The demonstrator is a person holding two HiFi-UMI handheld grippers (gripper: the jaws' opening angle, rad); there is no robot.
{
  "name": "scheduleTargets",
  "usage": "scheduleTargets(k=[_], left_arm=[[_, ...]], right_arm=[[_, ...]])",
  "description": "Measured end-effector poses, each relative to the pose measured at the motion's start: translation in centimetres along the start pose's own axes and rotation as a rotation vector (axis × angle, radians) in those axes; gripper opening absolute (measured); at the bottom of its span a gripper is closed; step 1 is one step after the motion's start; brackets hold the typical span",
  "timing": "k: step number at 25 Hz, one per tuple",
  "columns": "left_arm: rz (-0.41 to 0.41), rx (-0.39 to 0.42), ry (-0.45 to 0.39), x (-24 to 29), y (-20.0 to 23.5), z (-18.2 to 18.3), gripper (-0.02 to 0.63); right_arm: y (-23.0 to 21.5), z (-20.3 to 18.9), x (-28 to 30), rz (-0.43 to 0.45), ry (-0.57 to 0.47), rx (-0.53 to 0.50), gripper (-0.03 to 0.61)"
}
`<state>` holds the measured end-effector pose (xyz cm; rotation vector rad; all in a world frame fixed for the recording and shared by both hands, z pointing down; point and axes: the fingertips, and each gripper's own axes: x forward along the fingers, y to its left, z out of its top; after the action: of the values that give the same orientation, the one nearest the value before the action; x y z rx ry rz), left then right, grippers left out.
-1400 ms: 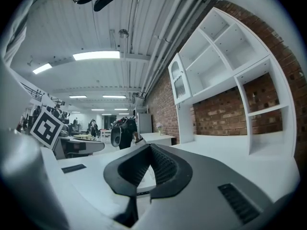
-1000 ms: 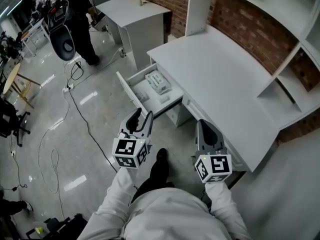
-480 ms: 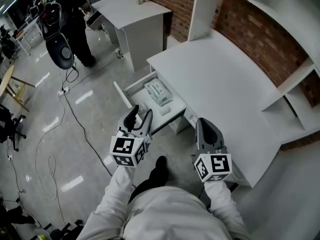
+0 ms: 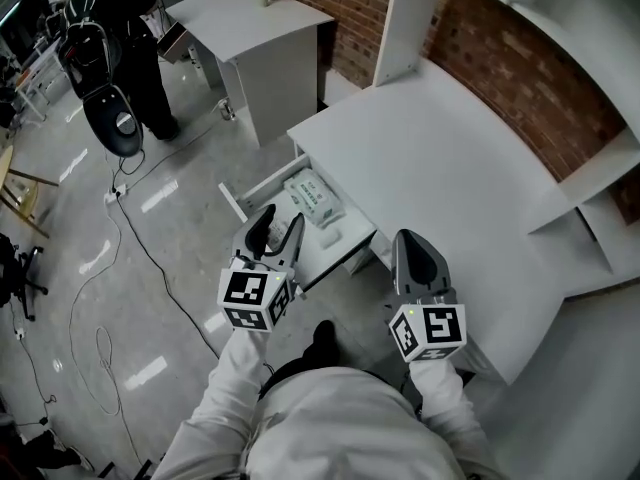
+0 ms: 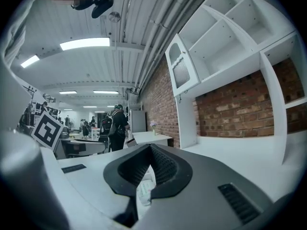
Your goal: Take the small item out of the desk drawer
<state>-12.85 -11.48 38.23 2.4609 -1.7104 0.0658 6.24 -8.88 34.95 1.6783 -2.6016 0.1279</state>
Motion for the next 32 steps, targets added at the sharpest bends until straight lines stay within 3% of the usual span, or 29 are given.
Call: scheduleTargets(k=[15, 32], left_arm=[[-0.061, 0.006, 0.063, 4.4, 1.4, -2.2, 0.199], [-0.113, 0.055, 0.211, 11.2, 1.0, -6.2, 0.206]], right_arm=[[-1.0, -0.3, 3.2, -0.045, 0.012, 0.007, 0.028], [-3.8, 0.5, 7.8, -0.038, 0.007, 0.023, 0.027]])
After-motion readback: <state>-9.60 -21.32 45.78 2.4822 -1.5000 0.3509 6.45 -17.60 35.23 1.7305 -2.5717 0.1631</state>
